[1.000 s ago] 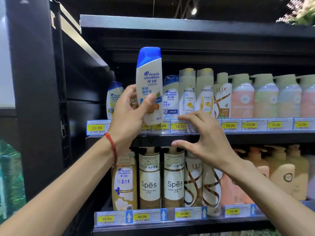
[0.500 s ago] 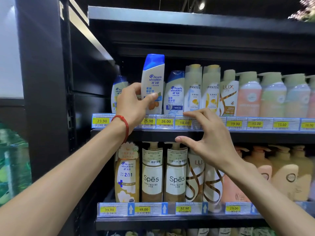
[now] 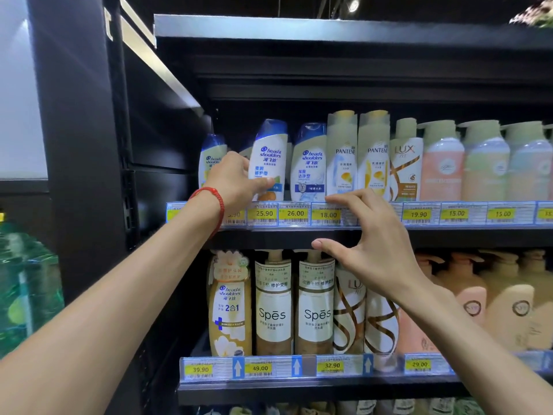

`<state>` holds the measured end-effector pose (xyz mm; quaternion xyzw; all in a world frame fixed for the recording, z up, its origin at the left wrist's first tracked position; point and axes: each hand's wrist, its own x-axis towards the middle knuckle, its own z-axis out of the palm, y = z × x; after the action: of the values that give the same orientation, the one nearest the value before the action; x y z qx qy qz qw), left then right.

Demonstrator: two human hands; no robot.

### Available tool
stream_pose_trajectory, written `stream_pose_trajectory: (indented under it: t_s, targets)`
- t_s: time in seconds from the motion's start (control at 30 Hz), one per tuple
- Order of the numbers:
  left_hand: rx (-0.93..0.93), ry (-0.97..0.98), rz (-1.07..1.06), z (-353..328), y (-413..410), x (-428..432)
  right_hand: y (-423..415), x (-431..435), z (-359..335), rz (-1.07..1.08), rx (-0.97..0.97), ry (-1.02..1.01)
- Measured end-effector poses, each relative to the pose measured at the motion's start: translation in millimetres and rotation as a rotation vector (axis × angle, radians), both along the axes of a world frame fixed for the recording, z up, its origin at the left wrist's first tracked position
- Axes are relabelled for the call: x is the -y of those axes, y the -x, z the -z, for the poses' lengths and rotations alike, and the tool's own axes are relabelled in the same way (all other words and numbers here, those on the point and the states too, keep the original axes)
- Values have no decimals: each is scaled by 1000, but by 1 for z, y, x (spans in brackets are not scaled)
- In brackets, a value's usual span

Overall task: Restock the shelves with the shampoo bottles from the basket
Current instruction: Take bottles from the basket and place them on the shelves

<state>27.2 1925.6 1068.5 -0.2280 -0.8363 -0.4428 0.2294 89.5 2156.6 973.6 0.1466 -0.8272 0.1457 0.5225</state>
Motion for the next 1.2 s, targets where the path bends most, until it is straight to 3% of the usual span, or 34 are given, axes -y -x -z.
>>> stream_pose_trajectory:
  t_s: [0.23,1.0,1.2]
  targets:
    - [-111,-9,-128,9,5,0,1,-1,1,8,-11,-17]
    - [-293,118,-217,21,4,-15,8,-5,6,-19,-33,-40]
    - [-546,255,-243,58,-28,-13,4,-6,7,71,-37,-152]
